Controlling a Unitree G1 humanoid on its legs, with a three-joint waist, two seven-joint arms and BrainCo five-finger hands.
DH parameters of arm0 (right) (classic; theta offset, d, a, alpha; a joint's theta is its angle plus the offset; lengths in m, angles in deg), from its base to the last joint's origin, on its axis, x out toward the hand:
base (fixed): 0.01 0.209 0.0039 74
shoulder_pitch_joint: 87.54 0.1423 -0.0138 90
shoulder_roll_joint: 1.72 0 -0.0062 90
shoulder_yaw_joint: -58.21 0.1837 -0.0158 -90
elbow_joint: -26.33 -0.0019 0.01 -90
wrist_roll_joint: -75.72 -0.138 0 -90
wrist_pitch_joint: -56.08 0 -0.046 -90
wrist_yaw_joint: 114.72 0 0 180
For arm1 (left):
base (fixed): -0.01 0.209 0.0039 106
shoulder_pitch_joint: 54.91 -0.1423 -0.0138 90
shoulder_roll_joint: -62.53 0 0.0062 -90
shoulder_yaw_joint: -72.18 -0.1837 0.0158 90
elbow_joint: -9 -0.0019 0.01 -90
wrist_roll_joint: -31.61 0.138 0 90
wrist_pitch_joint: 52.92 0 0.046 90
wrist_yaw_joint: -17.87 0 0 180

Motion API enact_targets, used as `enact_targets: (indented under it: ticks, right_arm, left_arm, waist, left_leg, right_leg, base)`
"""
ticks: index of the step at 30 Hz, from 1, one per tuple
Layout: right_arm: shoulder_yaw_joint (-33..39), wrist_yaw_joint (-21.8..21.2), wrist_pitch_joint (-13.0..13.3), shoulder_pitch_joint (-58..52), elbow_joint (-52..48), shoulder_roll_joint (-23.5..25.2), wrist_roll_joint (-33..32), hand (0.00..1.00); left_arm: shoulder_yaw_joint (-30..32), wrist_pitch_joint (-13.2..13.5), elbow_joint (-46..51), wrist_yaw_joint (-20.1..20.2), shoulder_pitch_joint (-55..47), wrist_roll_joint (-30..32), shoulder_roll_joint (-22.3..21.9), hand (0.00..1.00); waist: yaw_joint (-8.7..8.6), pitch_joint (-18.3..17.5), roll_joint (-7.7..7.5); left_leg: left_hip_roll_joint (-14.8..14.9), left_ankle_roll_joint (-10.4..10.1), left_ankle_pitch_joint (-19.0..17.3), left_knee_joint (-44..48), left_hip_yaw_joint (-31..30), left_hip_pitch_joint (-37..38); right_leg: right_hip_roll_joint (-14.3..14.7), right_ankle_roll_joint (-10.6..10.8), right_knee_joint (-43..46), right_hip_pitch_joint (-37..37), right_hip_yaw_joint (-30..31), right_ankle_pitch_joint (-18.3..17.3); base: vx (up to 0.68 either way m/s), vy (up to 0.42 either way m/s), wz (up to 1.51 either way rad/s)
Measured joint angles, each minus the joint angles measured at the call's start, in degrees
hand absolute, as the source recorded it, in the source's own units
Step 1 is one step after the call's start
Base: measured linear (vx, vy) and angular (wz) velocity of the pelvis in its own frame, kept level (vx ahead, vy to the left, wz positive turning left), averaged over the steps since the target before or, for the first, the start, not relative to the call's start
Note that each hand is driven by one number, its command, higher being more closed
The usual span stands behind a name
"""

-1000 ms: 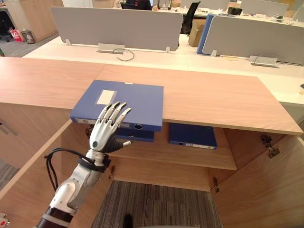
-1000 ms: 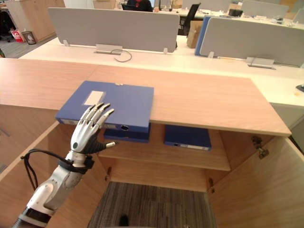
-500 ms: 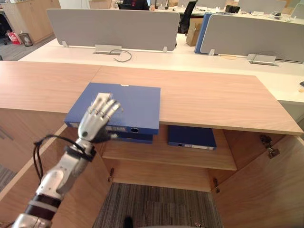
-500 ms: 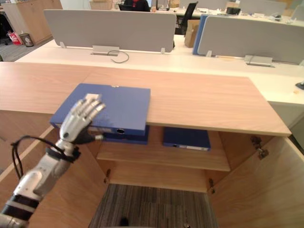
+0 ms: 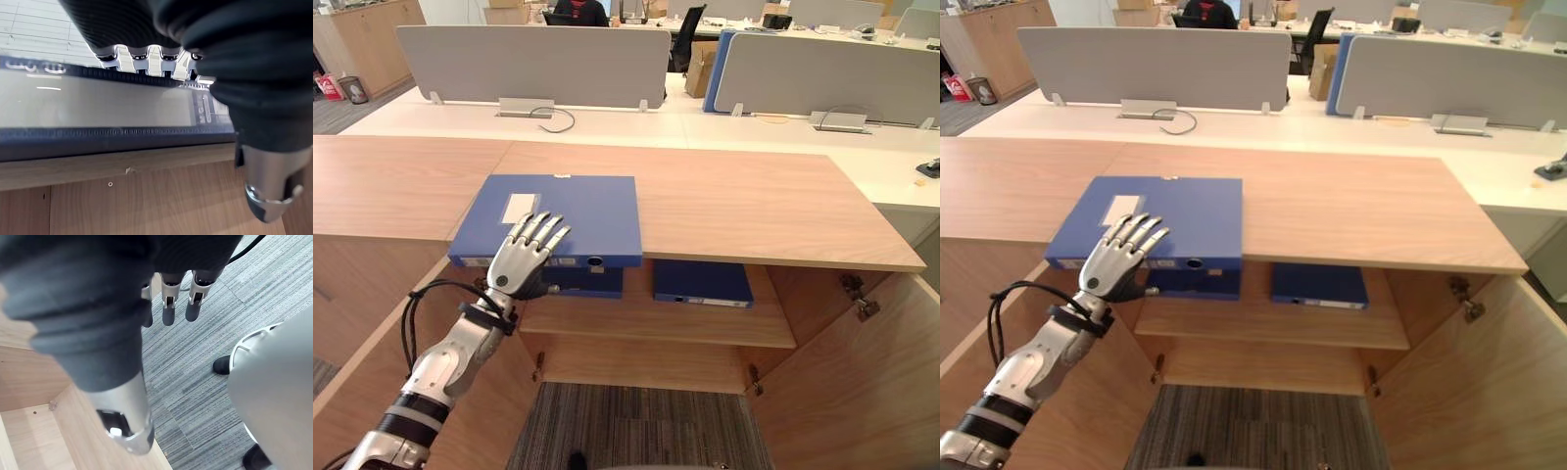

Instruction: Walk over to the cabinet, pick up the folder, carry it to the office cabinet, place the folder inside the office cabinet, then close the office cabinet door

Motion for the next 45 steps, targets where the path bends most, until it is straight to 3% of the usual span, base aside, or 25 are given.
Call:
enact_targets:
  ticks: [9,10,21,34,37,40,45]
  right_arm:
    - [0.01,-0.25,-0.61,0.98,0.02,0.01,0.0,0.0]
    - [0.01,-0.28,-0.61,0.98,0.02,0.01,0.0,0.0]
    - [1.01,-0.42,-0.67,0.97,0.02,0.0,0.01,0.0]
    - [2.01,-0.44,-0.67,1.1,-0.02,-0.07,0.05,0.0]
    - [1.91,-0.44,-0.69,1.01,-0.01,-0.09,0.06,0.0]
    - [1.8,-0.42,-0.72,0.93,-0.07,-0.09,0.07,0.0]
    - [1.73,-0.41,-0.75,0.5,0.26,-0.23,0.07,0.0]
  left_arm:
    - [-0.03,-0.54,-3.69,1.35,2.3,-0.31,-0.07,0.0]
    - [-0.02,-0.54,-4.08,1.35,2.47,-0.32,-0.09,1.0]
    - [2.22,-3.21,-7.61,0.06,5.43,0.15,-2.12,1.0]
    - [3.92,-3.14,-8.52,-0.44,5.21,1.32,-3.85,1.0]
    - [5.76,-3.67,-6.29,-0.43,3.48,1.06,-7.0,1.0]
    - [7.87,-4.42,2.54,-0.3,-1.56,-1.58,-12.62,1.0]
    - [6.78,-0.46,22.38,0.22,-11.82,-11.81,-24.31,1.0]
  waist:
    - [-0.17,0.28,0.0]
    - [-0.19,0.28,0.0]
    - [-1.48,0.42,0.44]
    - [-1.65,0.77,1.15]
    - [-1.66,0.75,1.28]
    - [-1.63,1.04,1.25]
    - [-0.92,1.11,1.06]
  left_leg:
    - [-0.21,0.0,-0.27,-0.01,0.12,0.81]
    - [-0.21,-0.01,-0.27,-0.01,0.13,0.85]
    - [-0.18,-0.31,-0.75,-0.02,0.33,1.8]
    - [-0.28,-0.53,-1.18,-0.02,0.43,2.57]
    - [-0.29,-0.51,-1.26,-0.02,0.43,2.58]
    - [-0.46,-0.34,-1.41,-0.02,0.43,2.53]
    - [-0.57,0.01,-1.23,0.03,0.89,1.33]
  right_leg:
    - [-0.19,0.15,-0.18,0.79,0.02,-0.11]
    - [-0.19,0.15,-0.18,0.82,0.02,-0.11]
    - [-0.25,0.38,-0.38,1.65,0.2,-0.28]
    - [-0.25,0.53,-0.76,2.63,0.22,-0.38]
    - [-0.27,0.59,-0.81,2.63,0.23,-0.42]
    - [-0.42,0.65,-0.6,2.62,0.23,-0.46]
    - [-0.63,0.63,-0.12,1.02,0.96,-0.43]
  base:
    - [0.0,-0.001,0.0]
    - [0.0,0.0,0.0]
    - [0.0,0.0,0.0]
    - [0.0,0.0,0.0]
    - [0.0,0.0,0.0]
    - [0.0,0.0,0.0]
    - [0.01,0.002,-0.03]
